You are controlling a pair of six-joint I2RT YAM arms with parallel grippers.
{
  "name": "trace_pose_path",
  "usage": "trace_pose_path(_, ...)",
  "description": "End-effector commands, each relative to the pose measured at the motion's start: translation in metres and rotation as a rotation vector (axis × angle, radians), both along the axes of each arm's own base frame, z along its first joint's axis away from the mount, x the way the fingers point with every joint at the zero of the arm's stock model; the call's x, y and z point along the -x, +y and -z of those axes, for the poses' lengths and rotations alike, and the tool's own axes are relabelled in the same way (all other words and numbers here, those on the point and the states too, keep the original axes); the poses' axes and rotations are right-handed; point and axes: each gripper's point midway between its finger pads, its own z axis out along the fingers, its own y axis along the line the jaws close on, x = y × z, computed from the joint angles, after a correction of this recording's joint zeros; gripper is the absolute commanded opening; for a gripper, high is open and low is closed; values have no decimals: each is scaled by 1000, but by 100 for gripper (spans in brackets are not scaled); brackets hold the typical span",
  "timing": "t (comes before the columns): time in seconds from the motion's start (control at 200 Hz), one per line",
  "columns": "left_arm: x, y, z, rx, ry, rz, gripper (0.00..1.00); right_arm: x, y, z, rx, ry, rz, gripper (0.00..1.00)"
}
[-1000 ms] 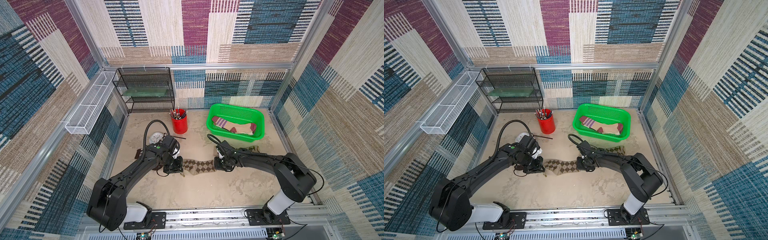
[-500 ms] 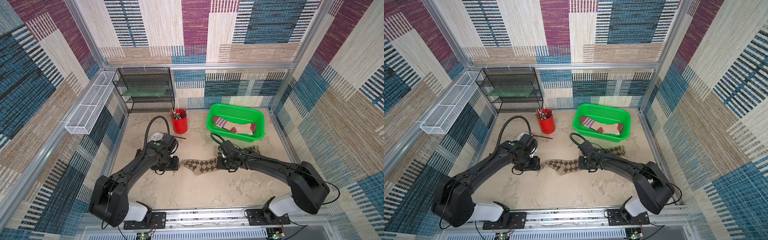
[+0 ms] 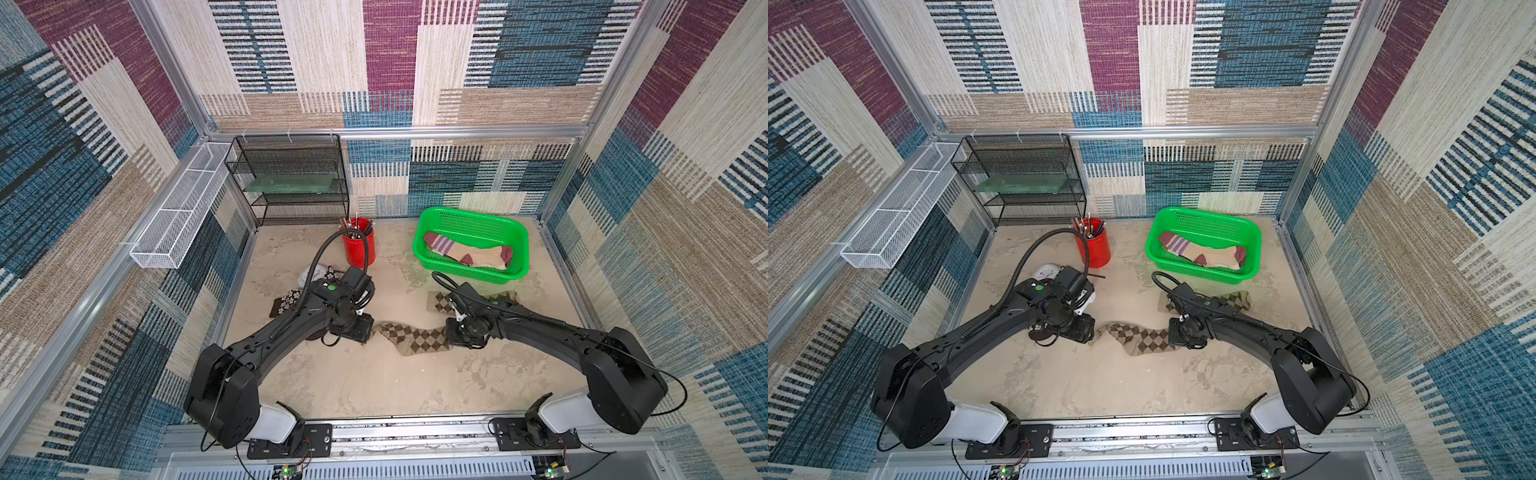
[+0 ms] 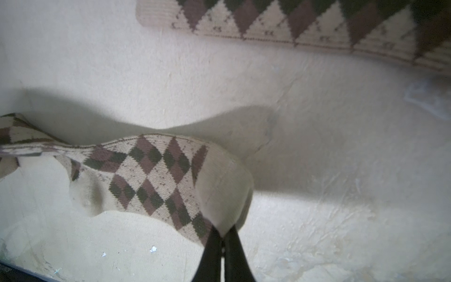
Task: Place the socks together as a pair
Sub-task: Place the sock at the center of the board.
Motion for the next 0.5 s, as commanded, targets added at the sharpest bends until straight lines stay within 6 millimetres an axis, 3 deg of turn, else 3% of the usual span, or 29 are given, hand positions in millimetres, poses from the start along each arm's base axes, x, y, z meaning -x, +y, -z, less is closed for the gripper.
trace_pose_path(0.0,7,-13,-2,20,-21,158,53,-3,3,-3,-8,6,-31,0)
trace_pose_path(0.135,19,-23,-8,19,-51,209,38,-5,6,-1,-9,19,-39,0)
trace_pose_path(0.3,25,-30,13,-16,13,212,25,-7,9,0,-16,25,-44,0)
trace_pose_path(0.496,14,-42,30,-72,37,234,20,-9,8,-2,-11,22,-45,0)
